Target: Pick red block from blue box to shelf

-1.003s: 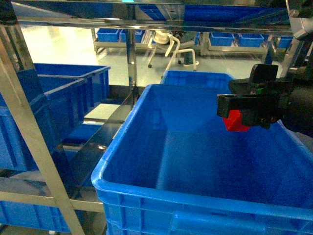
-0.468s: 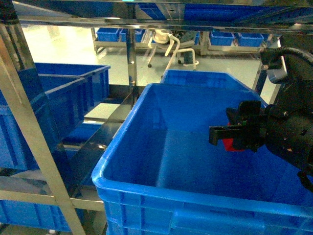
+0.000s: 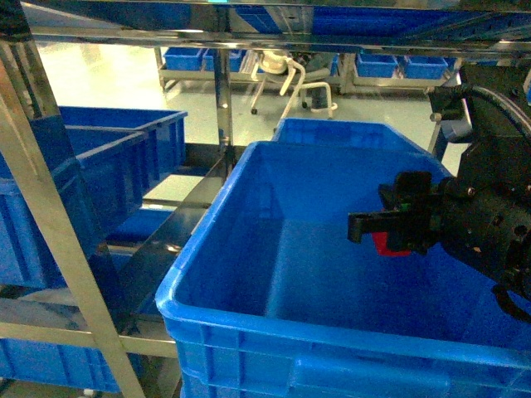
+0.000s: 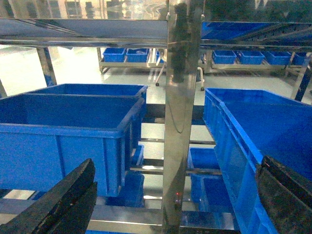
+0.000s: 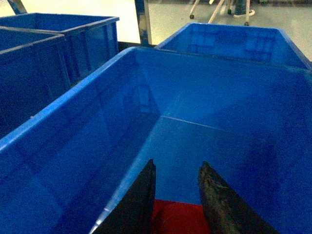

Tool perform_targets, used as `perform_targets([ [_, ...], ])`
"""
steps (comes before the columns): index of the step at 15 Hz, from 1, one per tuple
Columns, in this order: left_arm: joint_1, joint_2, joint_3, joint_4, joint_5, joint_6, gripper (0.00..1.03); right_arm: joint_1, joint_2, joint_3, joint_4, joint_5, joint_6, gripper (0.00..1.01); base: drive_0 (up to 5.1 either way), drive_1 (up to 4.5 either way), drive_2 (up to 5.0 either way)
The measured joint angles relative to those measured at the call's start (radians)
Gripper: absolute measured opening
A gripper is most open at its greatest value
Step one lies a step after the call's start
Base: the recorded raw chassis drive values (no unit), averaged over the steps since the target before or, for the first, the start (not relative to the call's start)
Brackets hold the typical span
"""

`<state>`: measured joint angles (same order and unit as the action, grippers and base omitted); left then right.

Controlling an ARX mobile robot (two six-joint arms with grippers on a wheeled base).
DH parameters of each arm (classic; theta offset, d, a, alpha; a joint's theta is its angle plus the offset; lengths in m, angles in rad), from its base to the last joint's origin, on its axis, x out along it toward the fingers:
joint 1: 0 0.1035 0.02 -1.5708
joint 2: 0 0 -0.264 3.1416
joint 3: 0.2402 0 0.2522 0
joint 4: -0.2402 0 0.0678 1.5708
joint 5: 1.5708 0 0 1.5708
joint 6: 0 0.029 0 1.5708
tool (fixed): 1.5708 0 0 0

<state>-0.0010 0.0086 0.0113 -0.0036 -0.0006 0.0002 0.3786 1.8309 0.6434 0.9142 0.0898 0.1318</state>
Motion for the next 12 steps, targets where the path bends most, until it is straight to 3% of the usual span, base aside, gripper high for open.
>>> perform_targets([
  [2,0.0,0.0,0.0,0.0,0.0,0.0,0.98,0.001,-0.001,0.006,0.0,-0.002,0.001,0.33,0.0,0.0,0.0],
  [3,0.0,0.0,0.0,0.0,0.0,0.0,0.98,0.001,-0.002,0.009,-0.002,-0.005,0.002,0.53,0.0,0.0,0.0],
  [7,0.0,0.0,0.0,0.0,0.0,0.0,0.98,0.002,-0.019,0.008,-0.001,-0.013,0.003,0.99,0.0,0.0,0.0],
  [12,0.0,0.0,0.0,0.0,0.0,0.0,0.98,0.043,-0.152,-0.093,-0.042,-0.019,0.036,0.98,0.0,0.0,0.0],
])
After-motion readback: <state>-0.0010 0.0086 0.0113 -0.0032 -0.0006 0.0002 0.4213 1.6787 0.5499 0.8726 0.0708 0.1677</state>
